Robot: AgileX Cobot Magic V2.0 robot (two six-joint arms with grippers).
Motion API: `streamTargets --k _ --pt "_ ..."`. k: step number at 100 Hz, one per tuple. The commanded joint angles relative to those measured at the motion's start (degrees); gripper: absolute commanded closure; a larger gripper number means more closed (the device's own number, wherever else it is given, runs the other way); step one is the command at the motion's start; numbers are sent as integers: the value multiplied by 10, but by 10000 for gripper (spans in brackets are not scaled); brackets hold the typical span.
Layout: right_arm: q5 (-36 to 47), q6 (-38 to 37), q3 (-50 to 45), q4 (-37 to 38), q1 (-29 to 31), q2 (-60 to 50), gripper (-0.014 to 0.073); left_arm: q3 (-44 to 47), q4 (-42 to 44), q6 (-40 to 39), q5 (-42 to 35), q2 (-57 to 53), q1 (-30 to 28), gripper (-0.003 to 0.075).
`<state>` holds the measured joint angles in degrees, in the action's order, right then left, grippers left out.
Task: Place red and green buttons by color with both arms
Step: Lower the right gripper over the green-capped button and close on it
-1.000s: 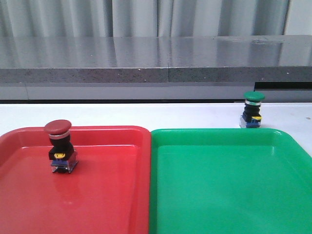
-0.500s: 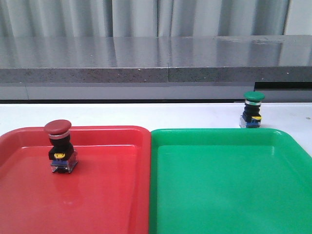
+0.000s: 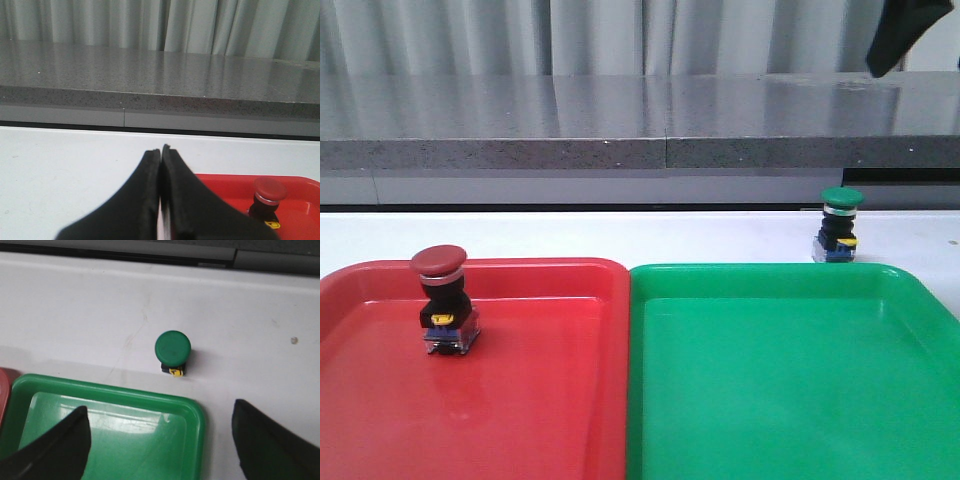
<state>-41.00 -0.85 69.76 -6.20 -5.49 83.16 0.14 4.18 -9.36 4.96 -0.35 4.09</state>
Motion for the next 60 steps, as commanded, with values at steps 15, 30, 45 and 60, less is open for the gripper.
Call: streamTargets --k 15,30,45,60 --pt "33 8 97 -5 -2 98 11 23 0 -4 -45 -17 4 740" --pt "38 8 137 -4 -2 157 11 23 0 -4 -45 -17 4 740" --pt "41 8 157 -4 -2 206 11 23 0 -4 -45 -17 4 739" --pt "39 8 159 -4 -2 238 11 23 0 -4 -45 -17 4 740"
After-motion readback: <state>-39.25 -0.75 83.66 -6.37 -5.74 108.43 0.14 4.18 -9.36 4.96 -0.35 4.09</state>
